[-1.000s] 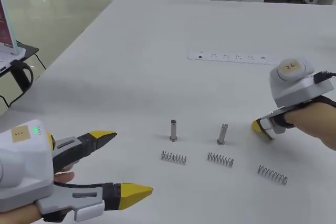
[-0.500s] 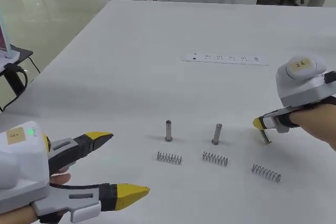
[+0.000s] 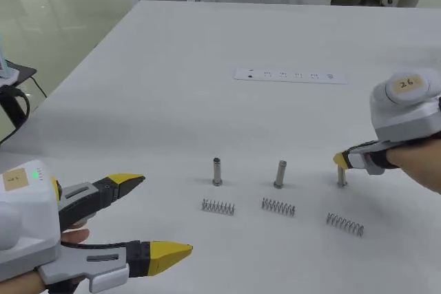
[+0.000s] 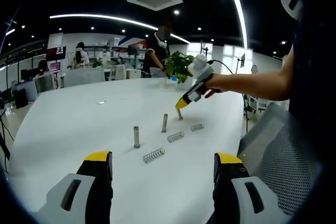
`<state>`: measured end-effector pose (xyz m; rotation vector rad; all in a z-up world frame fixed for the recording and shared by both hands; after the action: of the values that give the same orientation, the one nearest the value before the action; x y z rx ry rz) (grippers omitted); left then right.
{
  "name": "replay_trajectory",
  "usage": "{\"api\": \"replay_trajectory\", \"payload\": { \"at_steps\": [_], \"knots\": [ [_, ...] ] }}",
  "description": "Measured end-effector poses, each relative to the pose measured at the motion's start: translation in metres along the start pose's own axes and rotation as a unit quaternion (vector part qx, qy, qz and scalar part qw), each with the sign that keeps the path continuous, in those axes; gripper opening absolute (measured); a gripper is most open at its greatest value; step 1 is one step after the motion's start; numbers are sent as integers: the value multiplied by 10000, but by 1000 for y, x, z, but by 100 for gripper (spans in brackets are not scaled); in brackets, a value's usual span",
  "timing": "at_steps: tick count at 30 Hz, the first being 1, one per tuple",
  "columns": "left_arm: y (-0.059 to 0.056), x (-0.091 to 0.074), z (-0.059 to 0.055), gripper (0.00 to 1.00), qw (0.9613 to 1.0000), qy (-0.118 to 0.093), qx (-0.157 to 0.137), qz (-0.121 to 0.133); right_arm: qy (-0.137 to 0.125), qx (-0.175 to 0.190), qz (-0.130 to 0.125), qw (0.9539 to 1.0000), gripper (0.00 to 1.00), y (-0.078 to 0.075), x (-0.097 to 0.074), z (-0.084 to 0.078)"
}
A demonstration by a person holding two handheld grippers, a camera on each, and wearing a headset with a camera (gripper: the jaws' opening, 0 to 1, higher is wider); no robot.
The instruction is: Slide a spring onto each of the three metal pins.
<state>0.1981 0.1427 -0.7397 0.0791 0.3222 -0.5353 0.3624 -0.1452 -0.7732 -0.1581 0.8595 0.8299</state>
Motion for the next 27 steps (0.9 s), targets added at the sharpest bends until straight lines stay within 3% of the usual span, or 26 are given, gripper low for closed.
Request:
{"api": "replay_trajectory", "payload": {
  "at_steps": [18,27],
  "knots": [
    [-1,1,0,75,10000,16,-2,-13,-106,-8,-21,9999,6,4,-10,-11],
    [-1,1,0,75,10000,3,-10,-17,-14,-195,-43,9998,6,7,-11,-12]
  ]
}}
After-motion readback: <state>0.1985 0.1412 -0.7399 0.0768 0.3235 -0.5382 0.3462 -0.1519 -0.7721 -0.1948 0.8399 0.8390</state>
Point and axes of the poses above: the centre of the closed fingertips' face, and the gripper's own axes: x roughly forward along the fingers, y roughly to its left, z roughly out of its top, the point moved 5 cm from there along -x, roughly backward along the fingers, and after that the axes turned 15 degrees about z, right-handed, at the moved point
